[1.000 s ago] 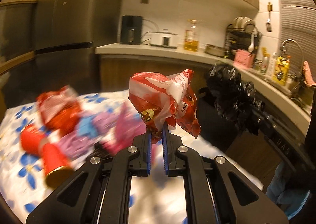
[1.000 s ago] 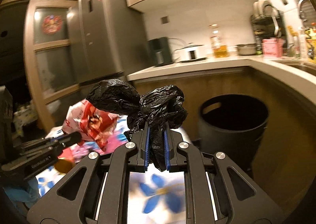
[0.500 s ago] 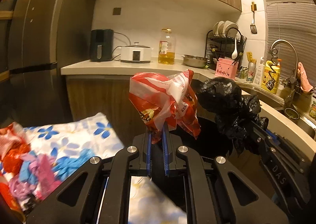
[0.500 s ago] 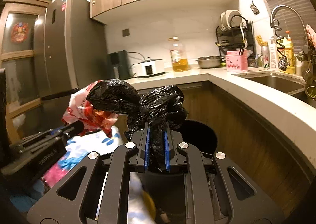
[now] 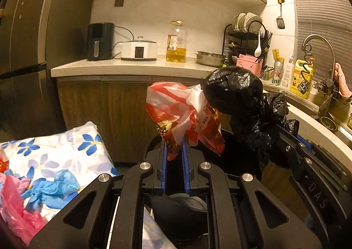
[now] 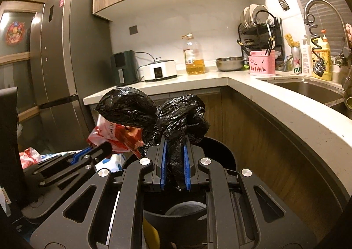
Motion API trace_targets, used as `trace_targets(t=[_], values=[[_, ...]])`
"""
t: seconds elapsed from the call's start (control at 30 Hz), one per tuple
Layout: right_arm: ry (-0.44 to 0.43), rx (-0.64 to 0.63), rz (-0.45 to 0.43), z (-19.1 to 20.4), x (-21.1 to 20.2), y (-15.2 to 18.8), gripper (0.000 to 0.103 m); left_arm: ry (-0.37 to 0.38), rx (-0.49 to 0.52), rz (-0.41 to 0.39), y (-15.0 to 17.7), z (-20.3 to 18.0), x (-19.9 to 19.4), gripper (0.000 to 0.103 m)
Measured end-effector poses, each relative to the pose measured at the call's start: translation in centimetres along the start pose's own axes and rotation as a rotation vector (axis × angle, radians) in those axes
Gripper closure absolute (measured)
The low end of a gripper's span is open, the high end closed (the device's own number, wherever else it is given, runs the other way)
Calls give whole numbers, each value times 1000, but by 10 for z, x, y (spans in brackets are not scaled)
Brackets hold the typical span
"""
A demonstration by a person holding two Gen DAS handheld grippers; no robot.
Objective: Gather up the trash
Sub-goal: 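Carry the snack bag and black bag over the black trash bin, then open both tools to drop the bags into the black bin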
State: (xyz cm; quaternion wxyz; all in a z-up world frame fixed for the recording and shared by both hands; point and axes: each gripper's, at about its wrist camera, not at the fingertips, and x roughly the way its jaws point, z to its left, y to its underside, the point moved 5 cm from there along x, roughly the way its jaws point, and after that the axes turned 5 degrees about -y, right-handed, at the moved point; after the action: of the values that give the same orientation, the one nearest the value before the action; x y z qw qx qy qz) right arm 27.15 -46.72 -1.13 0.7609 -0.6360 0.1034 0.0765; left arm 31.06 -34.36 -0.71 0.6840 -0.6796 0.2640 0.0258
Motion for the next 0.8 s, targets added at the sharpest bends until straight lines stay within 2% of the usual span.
trace_targets(t=[0.17,0.3,0.37,0.43,0.5,0.67,0.77,0.8], values=[[3,-2,8,-3,7,-1,89,12,-8,10,2,0,9,83],[8,10,21,-6,12,1,86,1,-6,15,5,2,13,82],[9,15,28,-7,15,3,82,-9,-17,20,6,6,14,75],[9,18,34,-8,17,4,76,-29,-35,13,5,14,12,60],[10,21,40,-9,18,6,64,-41,-50,4,5,19,8,51],[27,31,48,-11,17,10,56,-111,-85,-11,6,37,-4,27],[30,35,43,-10,10,13,48,-141,-95,-19,9,45,-13,16],[34,31,40,-9,7,13,44,-157,-93,-20,11,47,-17,16]])
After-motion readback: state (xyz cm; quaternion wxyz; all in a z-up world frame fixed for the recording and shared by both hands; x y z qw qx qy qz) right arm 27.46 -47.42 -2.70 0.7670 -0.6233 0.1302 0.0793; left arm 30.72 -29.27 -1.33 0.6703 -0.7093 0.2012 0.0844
